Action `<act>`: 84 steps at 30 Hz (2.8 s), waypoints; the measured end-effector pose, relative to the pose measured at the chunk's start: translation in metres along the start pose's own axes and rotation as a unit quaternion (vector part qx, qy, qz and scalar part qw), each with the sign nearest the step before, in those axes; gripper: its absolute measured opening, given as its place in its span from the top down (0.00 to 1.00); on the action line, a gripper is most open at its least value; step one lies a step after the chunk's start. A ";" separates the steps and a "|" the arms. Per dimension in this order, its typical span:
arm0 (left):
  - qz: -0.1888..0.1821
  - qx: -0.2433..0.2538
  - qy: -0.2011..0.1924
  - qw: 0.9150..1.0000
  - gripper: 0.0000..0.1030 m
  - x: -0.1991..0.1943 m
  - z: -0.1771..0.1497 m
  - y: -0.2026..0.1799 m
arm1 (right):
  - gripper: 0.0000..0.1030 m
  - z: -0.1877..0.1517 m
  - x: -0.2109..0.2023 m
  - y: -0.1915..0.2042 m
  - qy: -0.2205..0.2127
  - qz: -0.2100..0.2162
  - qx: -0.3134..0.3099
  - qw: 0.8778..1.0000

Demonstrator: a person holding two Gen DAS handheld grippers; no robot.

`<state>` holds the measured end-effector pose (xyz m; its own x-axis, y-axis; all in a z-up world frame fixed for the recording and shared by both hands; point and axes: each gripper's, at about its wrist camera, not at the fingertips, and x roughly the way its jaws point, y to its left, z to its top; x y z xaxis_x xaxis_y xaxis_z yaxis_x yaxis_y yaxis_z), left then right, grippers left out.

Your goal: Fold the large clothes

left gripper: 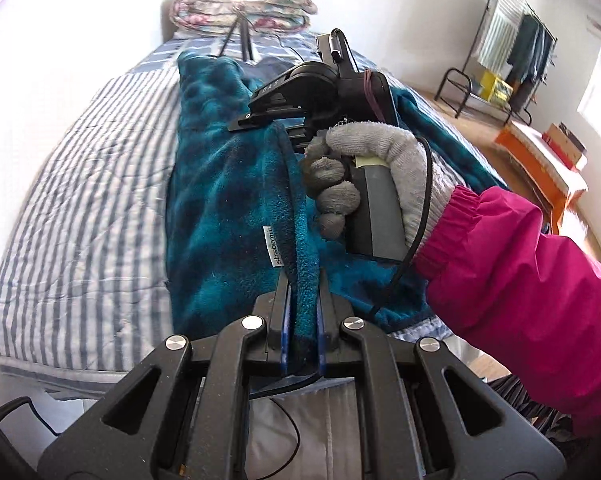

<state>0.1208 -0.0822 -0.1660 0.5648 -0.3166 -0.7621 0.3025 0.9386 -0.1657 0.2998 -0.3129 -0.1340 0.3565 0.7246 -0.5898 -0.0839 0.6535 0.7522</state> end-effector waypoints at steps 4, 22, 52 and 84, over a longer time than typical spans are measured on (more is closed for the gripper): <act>-0.005 0.015 0.020 1.000 0.93 0.014 -0.005 -0.015 | 0.92 -0.006 -0.005 -0.029 -0.005 -0.032 0.031 0.999; -0.058 -0.035 -0.013 0.998 0.66 -0.077 -0.026 0.047 | 0.70 -0.011 -0.083 0.018 0.023 -0.077 -0.101 0.992; -0.010 -0.040 0.079 0.996 0.66 0.043 -0.036 0.057 | 0.78 -0.145 -0.101 0.021 0.142 -0.200 -0.254 0.936; -0.085 0.044 -0.059 0.994 0.24 -0.063 0.071 -0.046 | 0.26 -0.131 -0.339 -0.037 -0.104 -0.237 -0.173 0.950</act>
<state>0.1256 -0.1155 -0.0662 0.5845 -0.4884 -0.6479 0.4643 0.8562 -0.2265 0.0604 -0.5540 -0.0001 0.6039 0.2947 -0.7405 -0.1558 0.9548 0.2530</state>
